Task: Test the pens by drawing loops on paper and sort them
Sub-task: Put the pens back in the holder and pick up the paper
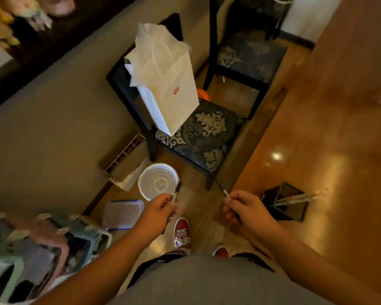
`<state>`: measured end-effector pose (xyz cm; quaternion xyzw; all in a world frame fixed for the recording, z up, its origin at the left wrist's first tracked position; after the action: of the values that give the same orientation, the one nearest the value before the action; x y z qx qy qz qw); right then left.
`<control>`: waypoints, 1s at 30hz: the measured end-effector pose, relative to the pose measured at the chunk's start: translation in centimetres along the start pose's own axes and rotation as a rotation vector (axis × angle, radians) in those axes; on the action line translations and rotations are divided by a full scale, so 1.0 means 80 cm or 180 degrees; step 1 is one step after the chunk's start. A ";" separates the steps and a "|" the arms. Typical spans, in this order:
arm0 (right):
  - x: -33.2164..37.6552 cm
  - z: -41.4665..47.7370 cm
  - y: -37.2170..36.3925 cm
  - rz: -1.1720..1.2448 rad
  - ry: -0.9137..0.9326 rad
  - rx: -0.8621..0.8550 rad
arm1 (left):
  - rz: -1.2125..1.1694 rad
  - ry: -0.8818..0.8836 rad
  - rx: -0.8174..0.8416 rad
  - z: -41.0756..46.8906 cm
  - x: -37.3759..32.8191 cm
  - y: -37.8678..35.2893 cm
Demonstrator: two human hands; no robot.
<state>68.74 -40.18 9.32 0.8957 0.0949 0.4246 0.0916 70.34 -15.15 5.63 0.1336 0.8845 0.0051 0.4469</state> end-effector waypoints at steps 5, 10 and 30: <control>0.021 -0.028 0.043 0.0533 0.0101 -0.0620 | 0.0227 -0.0435 0.0814 0.055 -0.082 -0.049; 0.024 -0.078 0.100 0.0877 0.0351 -0.1396 | 0.0332 -0.0764 0.1561 0.063 -0.146 -0.129; -0.041 -0.099 0.175 -0.0997 0.0539 -0.2147 | 0.1784 -0.2328 0.1677 0.039 -0.197 -0.276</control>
<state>61.84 -53.85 15.20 0.7517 0.0928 0.4853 0.4368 76.56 -40.57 13.34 0.4657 0.5726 -0.1449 0.6590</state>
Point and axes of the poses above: each hand's wrist, its own z-axis towards the middle knuckle, its own y-axis out of the back of the hand, x = y × z, the point moved 4 cm from there along z, towards the middle knuckle, and after that the axes turned 4 degrees about -z, right-handed, at the moved point
